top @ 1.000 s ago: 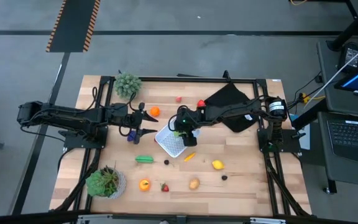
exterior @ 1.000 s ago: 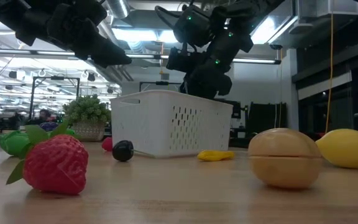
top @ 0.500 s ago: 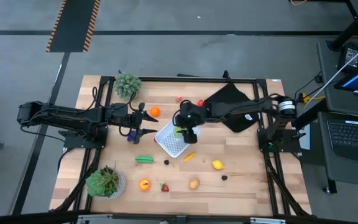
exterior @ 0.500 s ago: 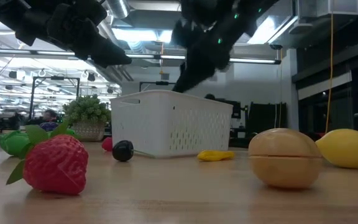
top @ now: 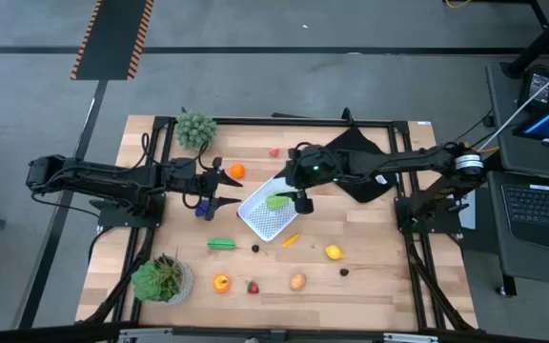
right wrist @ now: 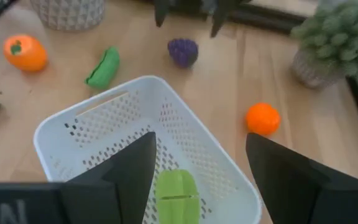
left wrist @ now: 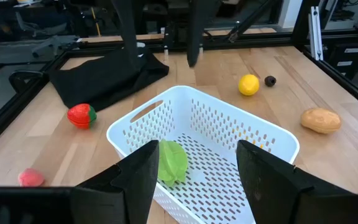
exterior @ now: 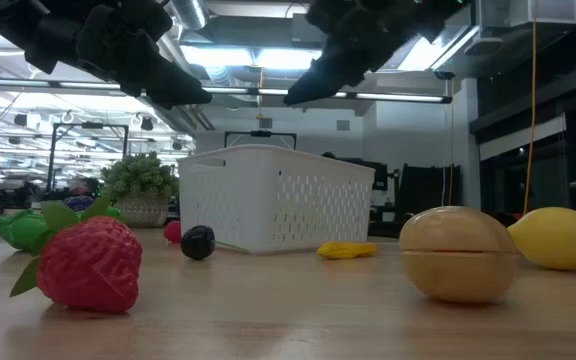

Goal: Pick and placing Produce into tupperware
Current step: Put the pumpkin into the white bin

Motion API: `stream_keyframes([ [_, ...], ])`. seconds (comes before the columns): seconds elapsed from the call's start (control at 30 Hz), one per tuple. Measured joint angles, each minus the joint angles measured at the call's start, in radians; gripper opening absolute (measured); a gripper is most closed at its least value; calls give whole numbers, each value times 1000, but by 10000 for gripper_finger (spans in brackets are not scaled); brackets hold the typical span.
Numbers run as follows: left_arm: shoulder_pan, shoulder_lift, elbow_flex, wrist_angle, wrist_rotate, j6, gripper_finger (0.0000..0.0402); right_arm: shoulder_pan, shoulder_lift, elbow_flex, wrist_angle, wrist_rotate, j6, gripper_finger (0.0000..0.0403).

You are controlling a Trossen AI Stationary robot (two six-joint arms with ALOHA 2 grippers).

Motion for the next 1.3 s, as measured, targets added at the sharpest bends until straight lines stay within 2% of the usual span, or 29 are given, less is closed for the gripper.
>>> stream_keyframes([
  [0.33,0,0,0,2,-3,0,208,-45,-188,-359,447,-10,7,250],
  [0.53,0,0,0,3,-126,0,208,-74,-223,-491,669,-10,35,250],
  [0.73,0,0,0,9,-199,5,208,-117,-222,-549,691,-9,81,250],
  [0.87,1,0,0,14,-217,6,208,-133,-221,-554,694,-9,83,250],
  [1.1,2,0,0,14,-317,17,208,-144,-221,-554,695,-9,82,250],
  [1.3,3,0,0,14,-332,29,208,-143,-221,-554,681,-9,126,250],
])
